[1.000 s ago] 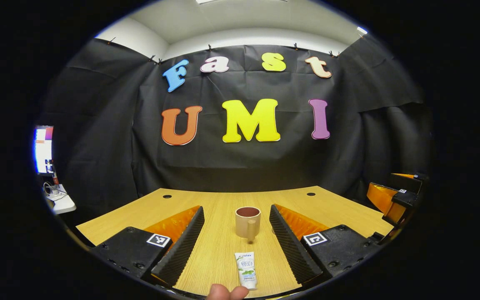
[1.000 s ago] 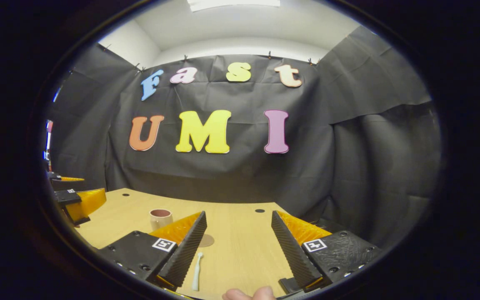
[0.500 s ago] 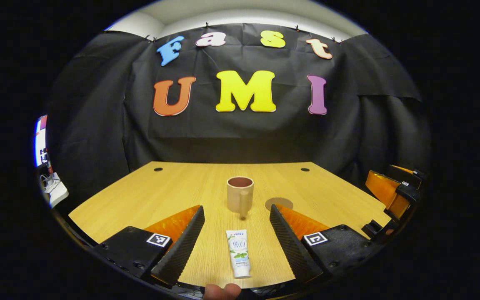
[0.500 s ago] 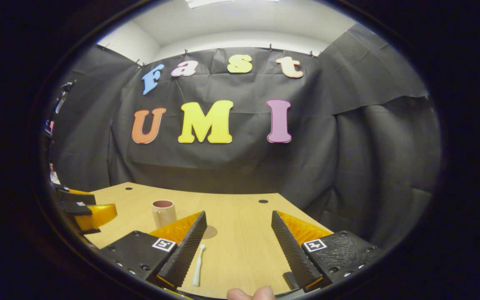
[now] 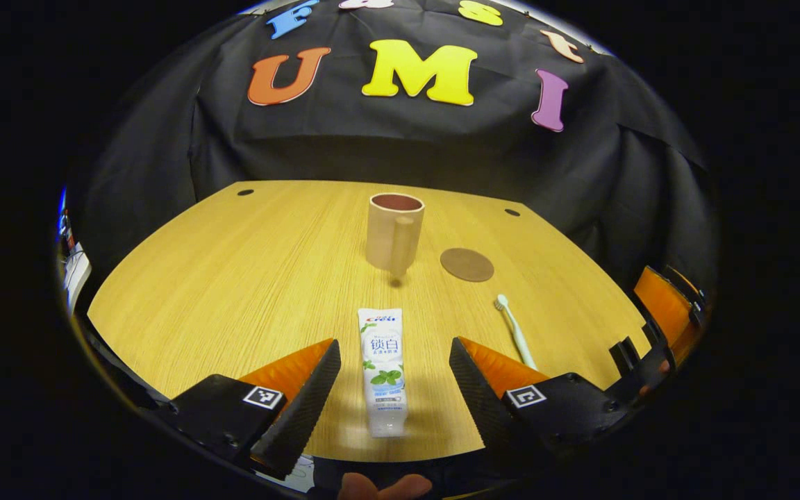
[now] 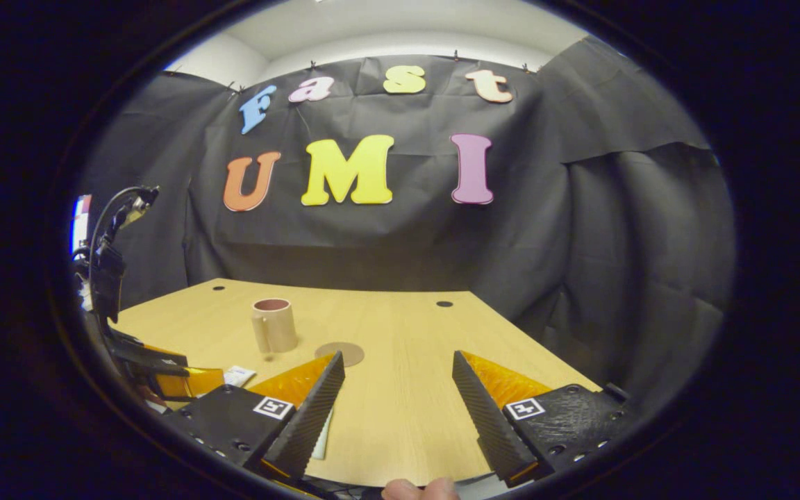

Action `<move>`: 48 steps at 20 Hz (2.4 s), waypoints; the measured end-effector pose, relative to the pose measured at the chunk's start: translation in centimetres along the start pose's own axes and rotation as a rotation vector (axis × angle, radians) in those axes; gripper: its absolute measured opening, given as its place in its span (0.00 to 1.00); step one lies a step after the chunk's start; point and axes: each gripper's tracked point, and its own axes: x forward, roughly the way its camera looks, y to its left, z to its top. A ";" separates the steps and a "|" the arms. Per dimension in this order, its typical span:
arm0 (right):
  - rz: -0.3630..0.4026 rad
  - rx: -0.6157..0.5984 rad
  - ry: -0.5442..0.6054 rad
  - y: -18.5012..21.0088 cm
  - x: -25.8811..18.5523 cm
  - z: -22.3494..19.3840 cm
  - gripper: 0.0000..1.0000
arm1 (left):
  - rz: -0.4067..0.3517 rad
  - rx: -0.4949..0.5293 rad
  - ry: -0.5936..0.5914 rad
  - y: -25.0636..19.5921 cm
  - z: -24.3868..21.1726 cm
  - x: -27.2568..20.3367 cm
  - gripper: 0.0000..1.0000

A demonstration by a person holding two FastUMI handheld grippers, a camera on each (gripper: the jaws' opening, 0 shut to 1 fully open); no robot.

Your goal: Put the toothbrush and toothpaste on the desktop into the cup, then pick up the cup and place it on the coaster on the desktop.

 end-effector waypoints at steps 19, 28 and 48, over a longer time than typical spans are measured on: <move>0.036 -0.021 0.079 2.3 2.3 -3.4 0.95 | 0.063 -0.005 0.185 1.3 -2.9 3.5 0.44; 0.087 -0.023 0.187 5.4 4.2 -6.5 0.95 | 0.040 0.005 0.017 0.3 5.6 1.7 0.45; 0.144 0.011 0.501 11.3 11.6 -13.0 0.02 | 0.113 0.025 -0.286 3.8 15.9 -2.4 0.41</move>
